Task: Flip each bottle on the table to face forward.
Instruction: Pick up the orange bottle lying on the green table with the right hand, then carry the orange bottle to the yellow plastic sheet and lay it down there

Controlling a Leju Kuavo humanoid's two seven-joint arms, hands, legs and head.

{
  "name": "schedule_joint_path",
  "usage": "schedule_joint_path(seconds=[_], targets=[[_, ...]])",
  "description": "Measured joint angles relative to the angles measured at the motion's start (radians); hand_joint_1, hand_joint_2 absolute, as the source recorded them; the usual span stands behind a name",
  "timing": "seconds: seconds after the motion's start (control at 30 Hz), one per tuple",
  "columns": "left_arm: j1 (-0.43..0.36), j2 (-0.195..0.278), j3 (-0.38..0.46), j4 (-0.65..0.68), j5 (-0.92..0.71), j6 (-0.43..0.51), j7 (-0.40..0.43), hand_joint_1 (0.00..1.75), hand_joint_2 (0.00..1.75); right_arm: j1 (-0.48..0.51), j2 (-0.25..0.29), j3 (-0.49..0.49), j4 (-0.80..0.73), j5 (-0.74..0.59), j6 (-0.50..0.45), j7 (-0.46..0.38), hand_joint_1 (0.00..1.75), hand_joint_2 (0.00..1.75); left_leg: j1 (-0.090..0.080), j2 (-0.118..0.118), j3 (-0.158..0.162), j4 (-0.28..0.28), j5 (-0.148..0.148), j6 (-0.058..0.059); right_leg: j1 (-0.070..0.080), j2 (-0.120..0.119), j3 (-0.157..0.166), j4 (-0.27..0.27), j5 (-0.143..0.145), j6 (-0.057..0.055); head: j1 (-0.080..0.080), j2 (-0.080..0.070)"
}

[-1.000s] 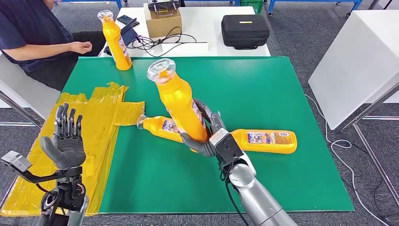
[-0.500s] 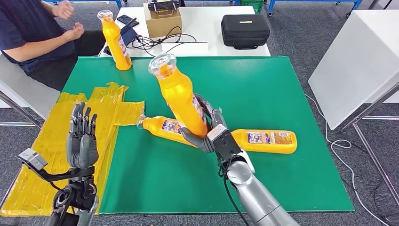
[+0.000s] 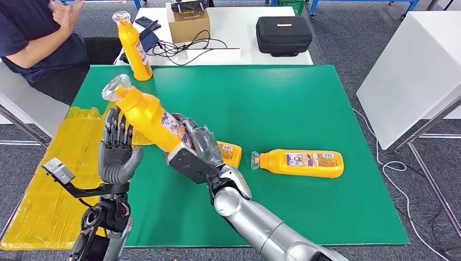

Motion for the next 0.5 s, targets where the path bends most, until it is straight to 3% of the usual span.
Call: schedule_joint_path(seconds=[0.2, 0.5], targets=[[-0.021, -0.011, -0.009, 0.001, 0.017, -0.001, 0.023, 0.0, 1.75, -0.023, 0.008, 0.133, 0.027, -0.04, -0.027, 0.027, 1.75, 1.75, 0.0, 0.0, 0.0, 0.0, 0.0, 0.0, 0.0, 0.0, 0.0, 0.0, 0.0, 0.0, 0.0, 0.0], [-0.042, -0.024, -0.023, 0.005, 0.058, -0.011, 0.053, 0.0, 1.75, -0.033, 0.01, 0.225, 0.036, -0.003, -0.052, 0.067, 1.75, 1.75, 0.0, 0.0, 0.0, 0.0, 0.0, 0.0, 0.0, 0.0, -0.001, 0.0, 0.0, 0.0, 0.0, 0.0]])
